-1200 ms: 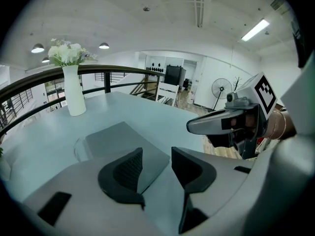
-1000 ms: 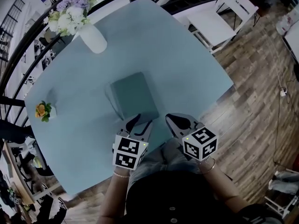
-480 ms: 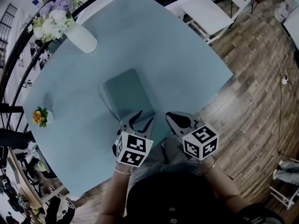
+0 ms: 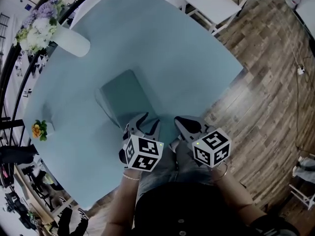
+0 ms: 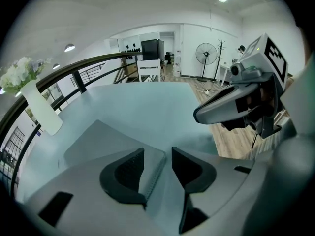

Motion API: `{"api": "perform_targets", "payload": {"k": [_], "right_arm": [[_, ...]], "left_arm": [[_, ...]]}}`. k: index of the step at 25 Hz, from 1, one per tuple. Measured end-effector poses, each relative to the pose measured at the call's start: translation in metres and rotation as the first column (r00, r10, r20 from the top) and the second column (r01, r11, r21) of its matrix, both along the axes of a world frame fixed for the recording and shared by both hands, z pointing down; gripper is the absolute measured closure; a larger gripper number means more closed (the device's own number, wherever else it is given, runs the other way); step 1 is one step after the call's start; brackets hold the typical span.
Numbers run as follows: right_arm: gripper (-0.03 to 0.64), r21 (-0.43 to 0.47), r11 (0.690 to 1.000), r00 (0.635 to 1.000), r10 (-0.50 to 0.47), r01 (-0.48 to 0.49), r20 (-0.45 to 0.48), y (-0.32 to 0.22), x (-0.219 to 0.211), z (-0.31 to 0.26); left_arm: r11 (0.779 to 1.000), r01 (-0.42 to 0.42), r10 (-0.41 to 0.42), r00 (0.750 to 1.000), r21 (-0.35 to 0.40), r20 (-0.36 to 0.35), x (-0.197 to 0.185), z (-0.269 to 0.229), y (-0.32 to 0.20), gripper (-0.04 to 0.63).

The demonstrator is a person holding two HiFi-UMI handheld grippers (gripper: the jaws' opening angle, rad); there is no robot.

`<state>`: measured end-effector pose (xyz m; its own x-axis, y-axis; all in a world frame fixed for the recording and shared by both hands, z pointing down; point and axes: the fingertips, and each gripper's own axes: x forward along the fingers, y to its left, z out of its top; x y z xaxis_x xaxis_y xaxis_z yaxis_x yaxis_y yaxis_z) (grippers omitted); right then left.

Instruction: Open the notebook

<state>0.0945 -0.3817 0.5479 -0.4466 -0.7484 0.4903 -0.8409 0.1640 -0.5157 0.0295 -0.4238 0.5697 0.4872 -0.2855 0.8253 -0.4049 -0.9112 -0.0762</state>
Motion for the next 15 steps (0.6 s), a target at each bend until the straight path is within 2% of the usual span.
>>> {"api": "perform_targets", "payload": {"k": [7, 15], "right_arm": [[0.609, -0.022, 1.000, 1.000, 0.016, -0.016, 0.022, 0.011, 0.005, 0.012], [0.609, -0.044, 0.998, 0.998, 0.049, -0.047, 0.040, 0.020, 0.016, 0.024]], "left_arm": [[0.999, -0.013, 0.010, 0.998, 0.039, 0.066, 0.009, 0.011, -0.004, 0.410], [0.998, -0.027, 0.022, 0.995, 0.052, 0.099, 0.013, 0.018, -0.005, 0.410]]}}
